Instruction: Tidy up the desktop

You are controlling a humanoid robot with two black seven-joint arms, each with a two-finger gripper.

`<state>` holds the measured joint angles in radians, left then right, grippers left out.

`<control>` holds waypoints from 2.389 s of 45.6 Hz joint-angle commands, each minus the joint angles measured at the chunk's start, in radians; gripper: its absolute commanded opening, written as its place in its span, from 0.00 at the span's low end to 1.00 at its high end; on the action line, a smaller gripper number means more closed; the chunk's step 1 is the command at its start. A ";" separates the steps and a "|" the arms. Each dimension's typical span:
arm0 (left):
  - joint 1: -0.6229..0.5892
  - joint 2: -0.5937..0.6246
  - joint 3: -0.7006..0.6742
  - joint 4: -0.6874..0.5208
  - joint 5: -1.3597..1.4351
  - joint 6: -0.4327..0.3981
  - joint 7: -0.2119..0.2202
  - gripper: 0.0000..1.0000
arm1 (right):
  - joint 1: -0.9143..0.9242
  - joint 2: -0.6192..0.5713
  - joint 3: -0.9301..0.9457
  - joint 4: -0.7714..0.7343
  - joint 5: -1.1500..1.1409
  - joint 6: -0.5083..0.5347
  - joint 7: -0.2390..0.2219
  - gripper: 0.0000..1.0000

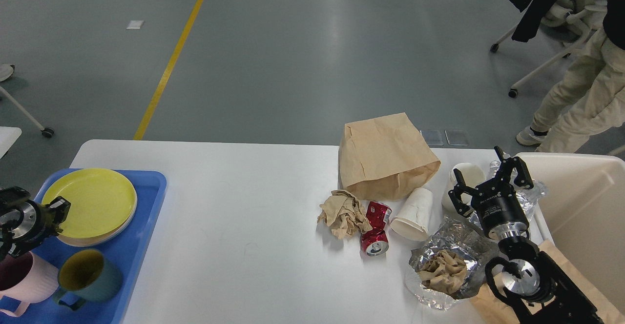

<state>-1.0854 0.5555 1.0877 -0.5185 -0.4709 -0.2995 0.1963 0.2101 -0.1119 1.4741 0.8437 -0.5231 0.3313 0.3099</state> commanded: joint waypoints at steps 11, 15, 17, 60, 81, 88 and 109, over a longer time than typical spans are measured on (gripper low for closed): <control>-0.008 0.004 -0.003 0.000 0.002 -0.003 -0.002 0.91 | 0.000 0.000 0.000 0.000 0.000 0.000 0.000 1.00; -0.021 0.006 -0.011 0.000 0.006 -0.009 -0.003 0.94 | 0.000 0.000 0.000 -0.002 0.000 0.000 0.000 1.00; -0.025 0.010 -0.035 0.000 0.011 -0.009 -0.003 0.96 | 0.000 0.000 0.000 0.000 0.000 0.000 0.000 1.00; 0.636 -0.187 -2.184 -0.411 0.259 -0.139 -0.356 0.96 | 0.000 0.000 0.000 0.000 0.000 0.000 0.000 1.00; 0.935 -0.422 -2.625 -0.472 0.630 -0.179 -0.183 0.96 | 0.000 0.000 0.000 0.000 0.000 0.000 0.000 1.00; 0.940 -0.496 -2.683 -0.466 0.632 -0.181 -0.192 0.96 | 0.000 0.000 0.000 0.000 0.000 0.000 0.000 1.00; 0.915 -0.522 -2.674 -0.459 0.643 -0.165 -0.193 0.96 | 0.000 0.000 0.000 0.000 0.000 0.000 0.000 1.00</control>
<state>-0.1603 0.0354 -1.5879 -0.9783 0.1600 -0.4715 0.0045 0.2102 -0.1119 1.4742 0.8437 -0.5232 0.3313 0.3099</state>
